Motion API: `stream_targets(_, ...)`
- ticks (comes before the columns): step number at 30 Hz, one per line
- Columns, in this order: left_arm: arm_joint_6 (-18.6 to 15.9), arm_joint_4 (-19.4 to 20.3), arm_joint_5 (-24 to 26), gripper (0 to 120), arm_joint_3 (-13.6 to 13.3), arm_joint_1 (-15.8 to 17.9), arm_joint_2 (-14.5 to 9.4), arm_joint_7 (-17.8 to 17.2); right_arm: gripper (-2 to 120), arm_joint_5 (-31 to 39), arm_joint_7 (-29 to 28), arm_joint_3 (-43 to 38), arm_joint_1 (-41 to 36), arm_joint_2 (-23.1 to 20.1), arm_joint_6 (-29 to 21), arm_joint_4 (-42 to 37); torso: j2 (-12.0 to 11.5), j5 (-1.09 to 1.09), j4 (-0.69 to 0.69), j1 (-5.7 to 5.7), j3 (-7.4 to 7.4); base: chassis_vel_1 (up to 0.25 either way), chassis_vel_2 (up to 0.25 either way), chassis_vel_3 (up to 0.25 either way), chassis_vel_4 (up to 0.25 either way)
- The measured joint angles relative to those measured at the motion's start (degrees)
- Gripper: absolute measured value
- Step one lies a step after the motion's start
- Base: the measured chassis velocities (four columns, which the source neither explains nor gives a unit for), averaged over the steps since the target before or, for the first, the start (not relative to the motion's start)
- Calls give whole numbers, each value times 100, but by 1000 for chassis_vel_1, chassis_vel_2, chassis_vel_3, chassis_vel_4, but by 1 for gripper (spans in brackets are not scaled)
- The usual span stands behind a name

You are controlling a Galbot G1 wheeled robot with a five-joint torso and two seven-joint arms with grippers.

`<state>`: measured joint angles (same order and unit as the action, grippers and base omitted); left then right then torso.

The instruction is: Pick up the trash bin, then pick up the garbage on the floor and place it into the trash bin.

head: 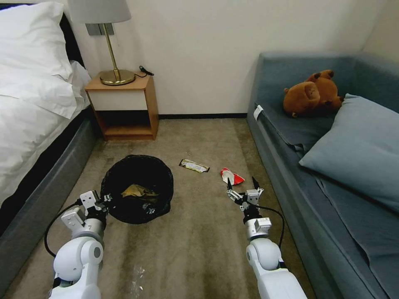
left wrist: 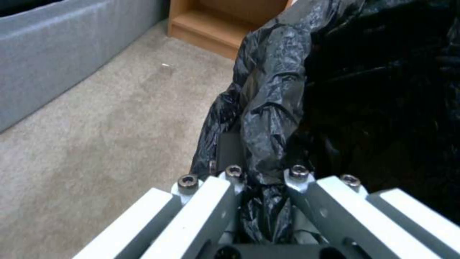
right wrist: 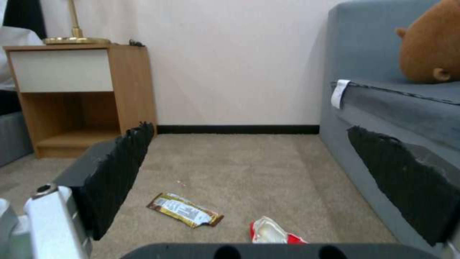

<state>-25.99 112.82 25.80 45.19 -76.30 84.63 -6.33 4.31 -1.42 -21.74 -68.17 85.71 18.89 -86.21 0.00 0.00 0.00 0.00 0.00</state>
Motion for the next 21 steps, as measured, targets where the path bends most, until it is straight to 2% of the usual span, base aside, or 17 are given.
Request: stream_targets(21, 42, 2, -64, 1, 24, -16, 46, 21, 100, 11, 44, 56, 82, -36, 29, 53, 0, 0, 0, 0, 0, -81, 80, 82, -84)
